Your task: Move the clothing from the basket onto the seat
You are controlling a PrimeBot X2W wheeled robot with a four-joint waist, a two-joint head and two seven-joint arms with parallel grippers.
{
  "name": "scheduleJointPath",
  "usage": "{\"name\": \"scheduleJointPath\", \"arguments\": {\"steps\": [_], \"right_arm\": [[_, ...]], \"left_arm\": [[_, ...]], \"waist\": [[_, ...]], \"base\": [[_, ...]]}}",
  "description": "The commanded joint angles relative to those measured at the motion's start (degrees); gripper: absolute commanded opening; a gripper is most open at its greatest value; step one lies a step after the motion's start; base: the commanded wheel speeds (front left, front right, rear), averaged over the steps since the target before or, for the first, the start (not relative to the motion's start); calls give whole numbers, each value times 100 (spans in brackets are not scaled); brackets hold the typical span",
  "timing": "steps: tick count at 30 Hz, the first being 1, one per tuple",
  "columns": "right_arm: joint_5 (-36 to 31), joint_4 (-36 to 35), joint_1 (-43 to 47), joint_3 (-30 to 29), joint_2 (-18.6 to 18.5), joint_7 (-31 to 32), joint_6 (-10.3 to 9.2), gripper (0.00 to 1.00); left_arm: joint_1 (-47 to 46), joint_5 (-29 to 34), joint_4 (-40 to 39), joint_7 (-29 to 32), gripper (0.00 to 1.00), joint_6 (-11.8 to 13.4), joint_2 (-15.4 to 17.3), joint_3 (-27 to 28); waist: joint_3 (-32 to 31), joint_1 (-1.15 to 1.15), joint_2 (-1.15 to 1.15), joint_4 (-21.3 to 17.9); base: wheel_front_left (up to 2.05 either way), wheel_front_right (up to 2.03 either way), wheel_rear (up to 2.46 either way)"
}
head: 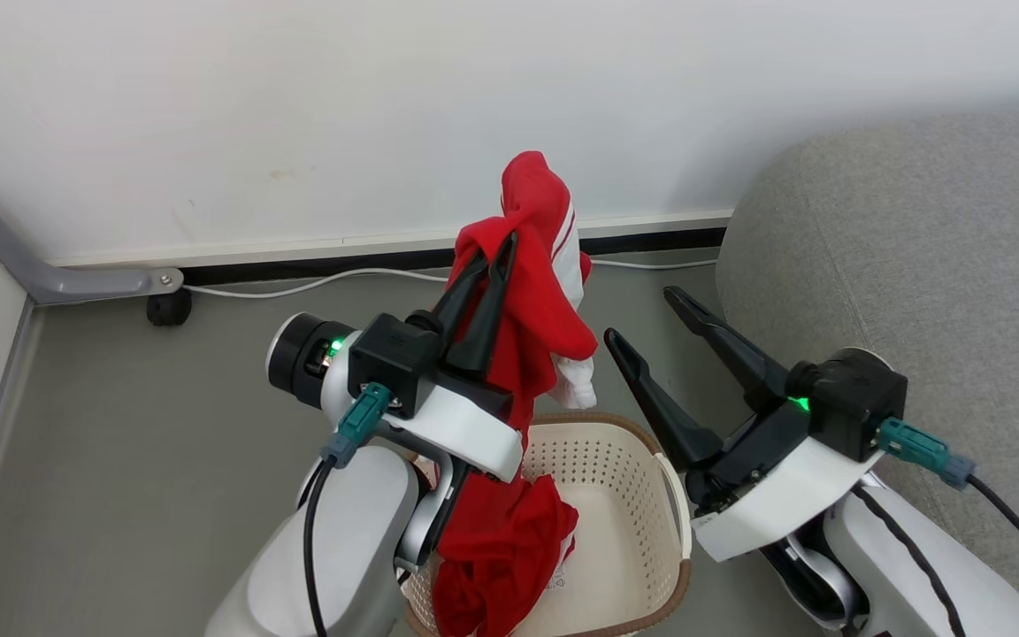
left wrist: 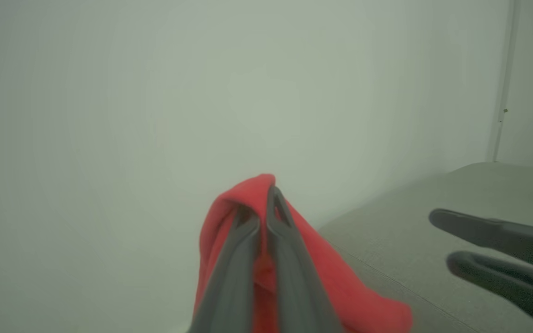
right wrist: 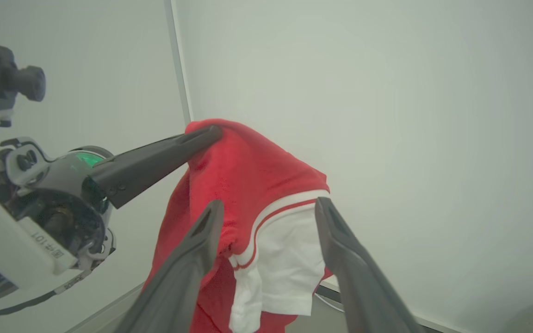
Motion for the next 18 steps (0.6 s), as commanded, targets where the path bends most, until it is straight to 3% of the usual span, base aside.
{"name": "scheduleJointPath", "arguments": {"steps": [1, 12, 18], "right_arm": [[34, -149, -149, 159, -3, -35, 23, 100], [19, 794, -797, 1009, 333, -35, 23, 100], [-32, 1395, -907, 1025, 629, -35, 23, 100]], "left_arm": [[-286, -40, -201, -35, 0, -3, 49, 118], [-593, -399, -350, -35, 0, 210, 48, -646], [-725, -590, -407, -35, 0, 339, 48, -1008]], "waist": [[4, 0, 0, 32], [140, 0, 0, 418], [168, 0, 0, 617]], "base": [[0, 0, 0], [0, 0, 0], [0, 0, 0]]}}
